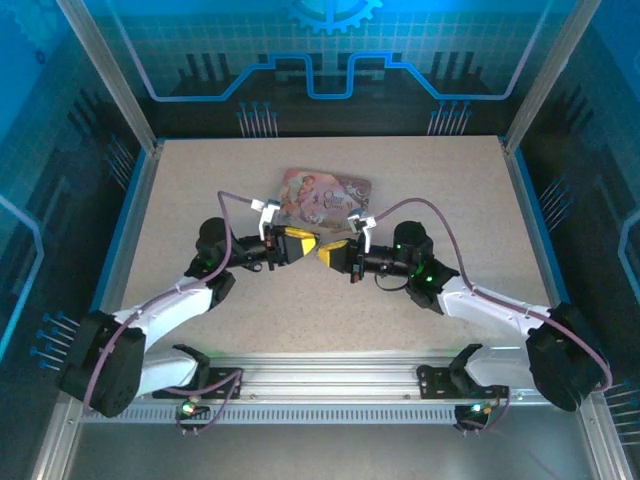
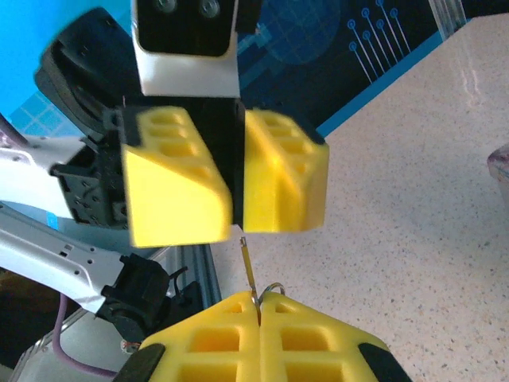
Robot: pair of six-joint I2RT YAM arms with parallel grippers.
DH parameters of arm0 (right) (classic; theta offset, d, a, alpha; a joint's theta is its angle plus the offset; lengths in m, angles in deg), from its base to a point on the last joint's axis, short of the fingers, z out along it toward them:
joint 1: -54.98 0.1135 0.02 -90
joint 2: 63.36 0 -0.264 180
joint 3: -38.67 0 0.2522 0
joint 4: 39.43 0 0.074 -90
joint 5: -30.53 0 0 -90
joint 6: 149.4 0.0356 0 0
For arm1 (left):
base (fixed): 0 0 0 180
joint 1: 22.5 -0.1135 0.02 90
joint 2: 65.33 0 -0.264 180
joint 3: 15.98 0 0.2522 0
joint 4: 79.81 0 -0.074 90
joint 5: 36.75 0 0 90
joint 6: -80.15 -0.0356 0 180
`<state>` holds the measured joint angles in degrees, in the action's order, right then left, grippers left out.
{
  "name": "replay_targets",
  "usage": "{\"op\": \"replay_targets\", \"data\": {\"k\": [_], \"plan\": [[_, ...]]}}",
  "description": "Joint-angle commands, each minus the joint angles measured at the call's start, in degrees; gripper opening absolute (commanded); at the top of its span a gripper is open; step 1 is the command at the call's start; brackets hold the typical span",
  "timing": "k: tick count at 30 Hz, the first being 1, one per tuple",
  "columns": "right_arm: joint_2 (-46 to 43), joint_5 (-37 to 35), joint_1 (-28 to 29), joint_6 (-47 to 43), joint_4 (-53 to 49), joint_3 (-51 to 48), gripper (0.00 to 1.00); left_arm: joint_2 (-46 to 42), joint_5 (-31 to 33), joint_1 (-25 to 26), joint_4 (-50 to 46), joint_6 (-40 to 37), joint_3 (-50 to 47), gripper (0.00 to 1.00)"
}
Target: Unlock the padlock with the key
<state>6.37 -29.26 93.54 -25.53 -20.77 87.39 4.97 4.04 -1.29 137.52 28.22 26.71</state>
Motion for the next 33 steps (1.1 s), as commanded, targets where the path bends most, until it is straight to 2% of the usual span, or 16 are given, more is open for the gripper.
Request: {"op": "replay_targets", "data": {"k": [1,4,5,8,18,33], "plan": [[-1.14,-0.74,-0.29,1.06,2.60,-0.32,0.00,3.45,-3.38,-0.29,14.39,5.90,-1.29,0.24],[-1.10,-0.50,-0.33,1.54,2.81,-0.23,0.00,8.29,-4.48,-0.30,27.39,11.63,-2.38,0.23],[-1.17,-0.37,-0.29,1.64,2.82,-0.24,0.00,10.06,-4.50,-0.32,29.06,13.17,-2.12,0.24],[-1.11,-0.04,-0.40,1.33,2.18,0.07,0.00,12.49,-5.11,0.13,29.07,13.53,-0.99,0.25],[-1.26,-2.23,-1.08,1.79,2.39,-0.97,0.00,11.49,-5.54,0.15,29.07,12.84,-0.71,0.28],[0.65,0.90,-0.93,0.06,1.06,0.72,0.00,12.11,-6.16,0.54,29.07,13.44,1.60,0.23]]}}
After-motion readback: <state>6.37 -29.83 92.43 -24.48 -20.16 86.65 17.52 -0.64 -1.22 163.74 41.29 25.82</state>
